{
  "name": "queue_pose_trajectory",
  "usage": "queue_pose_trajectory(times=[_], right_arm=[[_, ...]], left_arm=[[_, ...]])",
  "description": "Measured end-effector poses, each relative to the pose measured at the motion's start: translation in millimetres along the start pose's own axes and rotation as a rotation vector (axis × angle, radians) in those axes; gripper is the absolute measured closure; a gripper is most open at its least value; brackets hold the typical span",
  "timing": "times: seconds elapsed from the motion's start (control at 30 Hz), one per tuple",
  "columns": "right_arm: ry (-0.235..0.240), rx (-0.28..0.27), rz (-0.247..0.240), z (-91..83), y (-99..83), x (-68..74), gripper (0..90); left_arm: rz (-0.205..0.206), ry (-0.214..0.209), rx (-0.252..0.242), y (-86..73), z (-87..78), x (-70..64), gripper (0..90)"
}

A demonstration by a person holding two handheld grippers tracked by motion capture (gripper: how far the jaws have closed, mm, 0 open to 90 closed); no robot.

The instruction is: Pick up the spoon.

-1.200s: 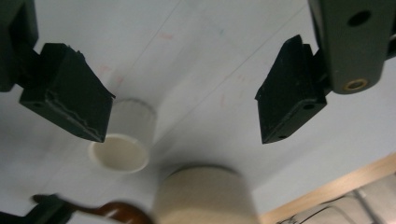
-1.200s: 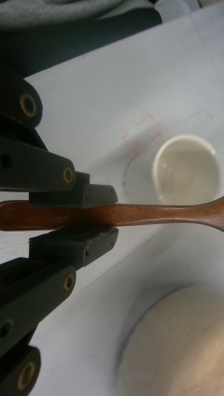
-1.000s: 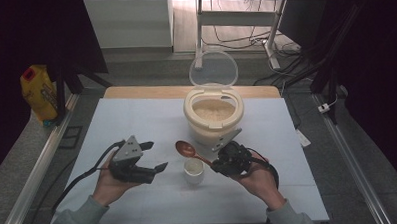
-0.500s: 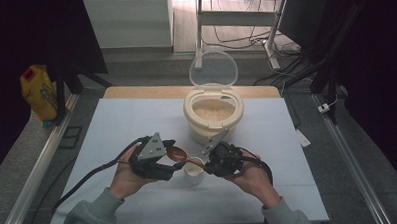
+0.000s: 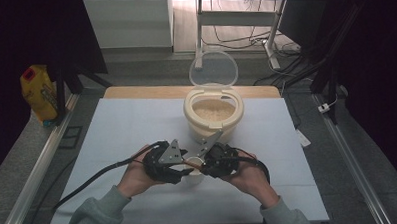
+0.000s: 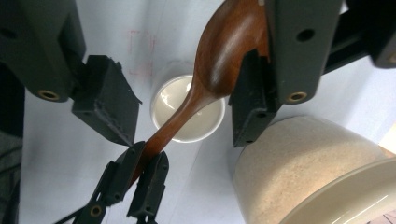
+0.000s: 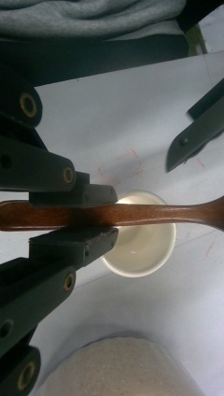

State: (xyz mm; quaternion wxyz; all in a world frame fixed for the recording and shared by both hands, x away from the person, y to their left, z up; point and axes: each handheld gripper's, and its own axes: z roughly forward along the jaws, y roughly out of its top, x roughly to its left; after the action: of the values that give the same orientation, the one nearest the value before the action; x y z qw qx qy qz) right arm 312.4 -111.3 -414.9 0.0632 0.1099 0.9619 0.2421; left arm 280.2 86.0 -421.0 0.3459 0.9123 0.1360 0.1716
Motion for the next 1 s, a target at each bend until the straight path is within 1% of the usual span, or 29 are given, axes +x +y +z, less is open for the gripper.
queue_pose_trajectory(times=[0.13,0.2,0.3,0.4,0.43,0.5,0.6,0.67,0.7,0.73,0.77,0.8,0.83,0.9,0.97,1.0], right_arm=[[0.009,0.004,-0.023,-0.7,3.7,3.5,78.2],[0.007,0.005,-0.034,-0.7,5.0,4.7,78.1],[0.011,0.002,-0.039,-1.3,5.9,5.6,78.2],[0.018,0.003,-0.043,-2.8,6.9,6.2,78.2],[0.021,-0.001,-0.047,-2.7,7.1,6.5,78.2],[0.023,-0.004,-0.05,-2.8,7.5,7.2,78.2],[0.013,0.011,-0.062,-3.7,7.7,7.6,78.1],[0.016,0.003,-0.073,-3.6,7.2,7.5,78.1],[0.024,-0.006,-0.078,-5.6,7.3,7.9,77.9],[0.024,-0.006,-0.078,-5.6,7.3,7.9,77.9],[0.025,-0.018,-0.083,-7.0,7.4,7.8,77.9],[0.03,-0.023,-0.098,-7.8,7.5,7.3,77.9],[0.034,-0.023,-0.094,-8.3,7.5,8.3,77.9],[0.029,-0.034,-0.111,-8.4,7.9,9.0,77.8],[0.033,-0.045,-0.11,-8.8,8.2,10.1,77.2],[0.03,-0.054,-0.112,-9.7,8.6,10.3,77.0]], left_arm=[[0.036,-0.001,0.019,1.9,3.7,-2.7,45.7],[0.047,0.0,0.028,1.8,5.6,-3.4,47.2],[0.07,0.0,0.041,1.4,7.4,-4.8,49.5],[0.109,0.005,0.055,2.2,8.8,-7.5,53.2],[0.114,0.006,0.056,2.3,9.6,-8.6,54.5],[0.144,0.01,0.069,2.7,11.6,-10.2,57.1],[0.181,0.001,0.084,2.7,13.4,-12.1,61.6],[0.205,-0.003,0.101,2.8,13.8,-13.4,65.0],[0.246,0.01,0.135,3.3,13.2,-13.0,70.2],[0.249,0.006,0.133,2.3,14.4,-14.2,70.2],[0.239,0.006,0.129,1.8,14.2,-14.9,71.9],[0.25,-0.002,0.135,2.0,13.9,-14.5,73.1],[0.257,-0.005,0.139,1.9,13.9,-14.6,74.1],[0.281,-0.025,0.146,1.3,14.1,-14.4,76.2],[0.307,-0.045,0.157,0.8,14.6,-15.5,79.1],[0.313,-0.042,0.153,0.5,15.5,-16.5,80.6]])
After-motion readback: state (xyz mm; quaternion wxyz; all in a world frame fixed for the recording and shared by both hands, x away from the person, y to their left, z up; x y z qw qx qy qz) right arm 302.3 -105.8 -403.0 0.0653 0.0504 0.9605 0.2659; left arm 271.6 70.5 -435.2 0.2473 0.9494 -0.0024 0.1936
